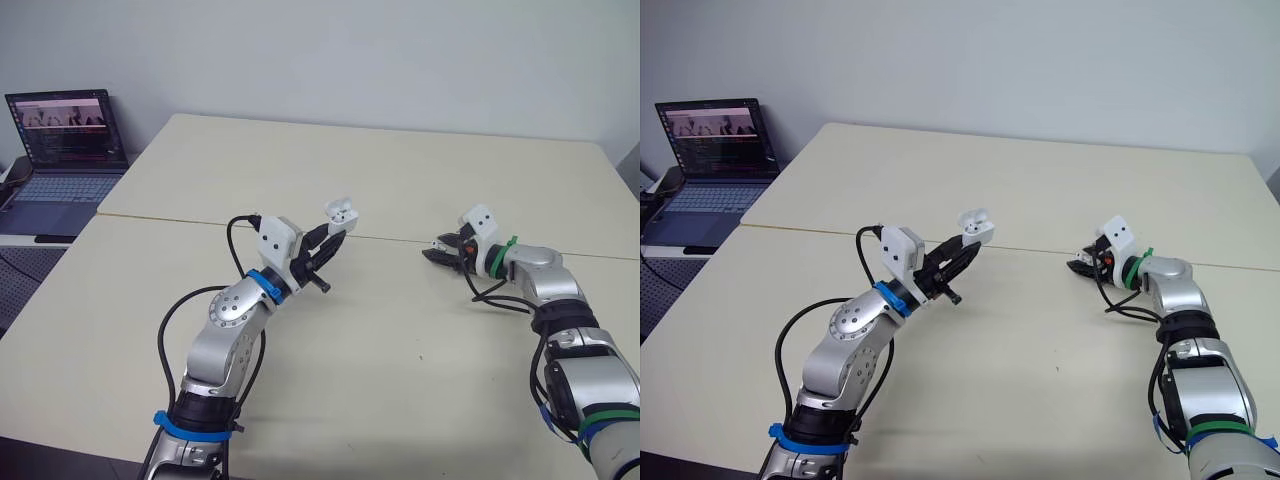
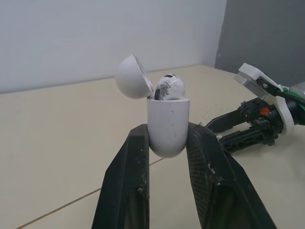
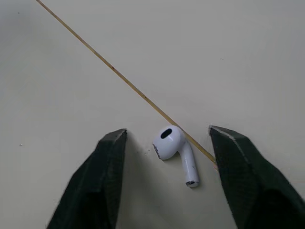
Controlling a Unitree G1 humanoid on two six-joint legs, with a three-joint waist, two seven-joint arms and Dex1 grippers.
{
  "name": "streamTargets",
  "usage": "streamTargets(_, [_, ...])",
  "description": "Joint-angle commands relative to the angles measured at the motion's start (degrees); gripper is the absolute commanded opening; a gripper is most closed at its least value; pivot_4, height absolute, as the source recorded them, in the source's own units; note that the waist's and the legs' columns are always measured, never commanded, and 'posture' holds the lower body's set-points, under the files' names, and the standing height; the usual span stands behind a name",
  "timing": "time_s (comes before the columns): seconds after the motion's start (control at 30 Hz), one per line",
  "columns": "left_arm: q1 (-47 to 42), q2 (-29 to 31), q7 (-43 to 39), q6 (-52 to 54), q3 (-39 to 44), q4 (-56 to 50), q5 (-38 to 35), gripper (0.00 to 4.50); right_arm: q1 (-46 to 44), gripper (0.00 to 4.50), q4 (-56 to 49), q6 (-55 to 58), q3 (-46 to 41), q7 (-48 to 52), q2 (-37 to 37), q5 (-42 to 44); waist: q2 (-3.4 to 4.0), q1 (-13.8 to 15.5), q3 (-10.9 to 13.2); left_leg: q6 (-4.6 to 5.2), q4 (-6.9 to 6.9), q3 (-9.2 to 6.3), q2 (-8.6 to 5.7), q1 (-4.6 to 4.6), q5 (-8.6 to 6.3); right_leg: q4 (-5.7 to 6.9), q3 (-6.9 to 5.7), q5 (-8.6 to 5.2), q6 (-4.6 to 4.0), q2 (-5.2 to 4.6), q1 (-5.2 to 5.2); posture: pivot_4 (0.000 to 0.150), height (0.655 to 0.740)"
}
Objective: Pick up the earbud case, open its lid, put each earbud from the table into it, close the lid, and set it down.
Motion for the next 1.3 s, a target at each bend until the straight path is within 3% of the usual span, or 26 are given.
streamTargets(0.03, [0.00,0.01,0.33,-0.44,0.62,-3.12,-0.62,0.75,-0.08,1.44,0.56,-0.88,-0.57,0.50,-0.98,-0.44,0.00,0.00,0.00,0.00,0.00,0.00,0.00,0.00,0.00,0.00,0.00,0.00,0.00,0.00,0.00,0.150,0.7400])
streamTargets(0.13, [-0.47,-0.15,0.34,-0.48,0.57,-2.72,-0.62,0.75,0.01,0.43,0.47,-1.24,-0.58,0.46,-0.96,-0.48,0.00,0.01,0.00,0.00,0.01,0.00,0.00,0.00,0.00,0.00,0.01,0.00,0.00,0.00,0.01,0.150,0.7400])
streamTargets(0.47, [-0.81,-0.65,0.27,-0.61,0.07,-2.51,-0.49,0.75,3.53,0.42,-7.77,0.65,-0.88,1.90,-3.61,0.15,0.00,0.04,0.00,-0.02,0.01,-0.03,-0.01,-0.02,0.01,0.00,-0.01,0.00,0.00,0.00,0.01,0.150,0.7400])
streamTargets(0.63, [1.03,-0.94,0.38,-0.99,0.24,-3.05,-0.53,0.75,17.94,0.42,-25.45,3.26,-0.42,13.37,-23.65,-2.37,0.17,2.28,-0.06,0.00,-0.01,-0.28,-0.30,-0.22,0.00,-0.01,-0.07,0.00,0.00,-0.16,-0.03,0.150,0.7400])
streamTargets(0.83, [1.92,-1.37,0.39,-1.35,0.00,-2.98,-0.45,0.75,24.86,0.42,-26.33,-0.22,0.26,23.06,-37.70,-3.52,0.12,1.05,-0.03,0.31,-0.04,-0.11,-0.60,-0.10,-0.14,-0.19,0.07,0.00,0.00,-0.40,0.05,0.150,0.7400])
streamTargets(1.03, [2.66,-1.24,0.62,-1.13,0.39,-3.58,-0.47,0.75,26.41,0.42,-21.53,-5.25,1.66,27.07,-41.18,-5.55,0.06,0.17,0.01,0.64,-0.08,-0.12,-0.67,0.46,0.11,-0.06,0.02,0.07,0.14,-0.28,0.54,0.150,0.7400])
streamTargets(1.13, [3.70,-0.95,0.80,-0.87,0.52,-4.61,-0.55,0.75,28.84,0.42,-22.54,-5.52,1.14,28.74,-41.87,-4.87,0.06,0.08,0.04,0.64,-0.12,-0.14,-0.67,1.03,0.11,-0.15,0.04,0.07,0.15,-0.24,1.11,0.150,0.7400])
streamTargets(1.3, [4.51,-0.72,1.44,-0.48,0.64,-5.59,-0.60,0.75,33.27,0.42,-26.27,-5.61,-0.87,25.87,-41.27,-4.63,0.07,0.09,0.03,0.63,-0.12,-0.15,-0.64,1.04,0.11,-0.23,0.07,0.13,0.25,-0.35,1.19,0.150,0.7400])
